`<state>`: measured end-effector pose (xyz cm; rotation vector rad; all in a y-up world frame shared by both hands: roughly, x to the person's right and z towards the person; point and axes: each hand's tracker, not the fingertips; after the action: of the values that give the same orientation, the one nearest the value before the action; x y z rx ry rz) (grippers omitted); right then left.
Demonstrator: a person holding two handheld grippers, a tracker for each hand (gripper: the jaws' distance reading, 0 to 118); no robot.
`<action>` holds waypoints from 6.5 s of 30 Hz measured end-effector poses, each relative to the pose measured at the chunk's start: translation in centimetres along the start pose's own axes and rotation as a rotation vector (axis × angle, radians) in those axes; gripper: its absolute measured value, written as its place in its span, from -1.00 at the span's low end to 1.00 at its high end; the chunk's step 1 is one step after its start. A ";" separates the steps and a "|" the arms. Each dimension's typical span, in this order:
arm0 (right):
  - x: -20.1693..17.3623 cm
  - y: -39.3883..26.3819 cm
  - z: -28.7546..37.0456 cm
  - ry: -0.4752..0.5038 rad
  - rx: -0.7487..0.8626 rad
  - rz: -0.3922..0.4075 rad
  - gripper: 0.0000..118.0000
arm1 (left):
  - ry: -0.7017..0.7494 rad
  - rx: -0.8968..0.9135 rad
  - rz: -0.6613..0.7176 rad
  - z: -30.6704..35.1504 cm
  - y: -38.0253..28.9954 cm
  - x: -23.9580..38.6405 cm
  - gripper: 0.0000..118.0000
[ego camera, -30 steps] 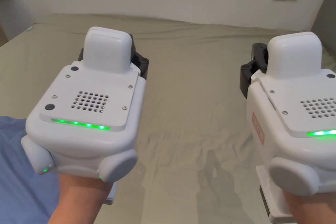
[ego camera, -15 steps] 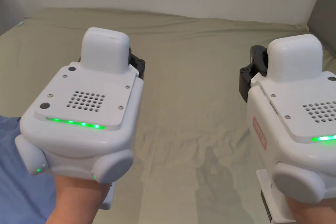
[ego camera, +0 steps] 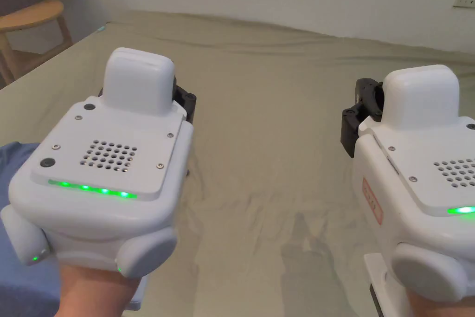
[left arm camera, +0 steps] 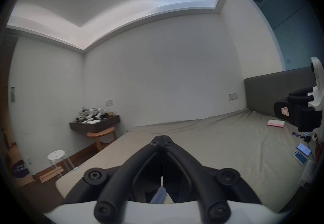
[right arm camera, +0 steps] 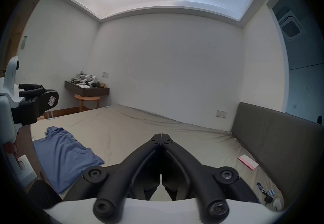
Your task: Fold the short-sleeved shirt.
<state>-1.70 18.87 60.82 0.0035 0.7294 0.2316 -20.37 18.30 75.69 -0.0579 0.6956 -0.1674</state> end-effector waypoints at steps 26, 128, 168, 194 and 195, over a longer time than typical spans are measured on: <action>-15.2 0.7 -2.5 0.409 0.024 0.048 -0.98 | 0.328 -0.216 0.058 4.3 -5.7 -13.7 -1.00; 9.7 -3.2 5.9 -0.290 -0.094 -0.033 -0.98 | -0.625 0.066 -0.079 -17.2 8.6 12.0 -0.94; 7.7 -0.8 2.5 -0.229 -0.041 0.079 -0.98 | -0.246 0.058 0.083 -5.6 2.7 5.4 -1.00; 6.0 -4.5 0.5 -0.187 -0.105 0.098 -0.98 | -0.342 -0.492 -0.001 -11.1 -10.6 8.1 -1.00; 6.2 -5.1 0.3 -0.188 -0.121 0.098 -0.98 | -0.352 -0.572 0.014 -11.7 -12.9 8.1 -1.00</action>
<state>4.05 15.26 56.56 -0.0536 0.5274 0.3637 -23.46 4.24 62.98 -0.6158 0.3742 0.0597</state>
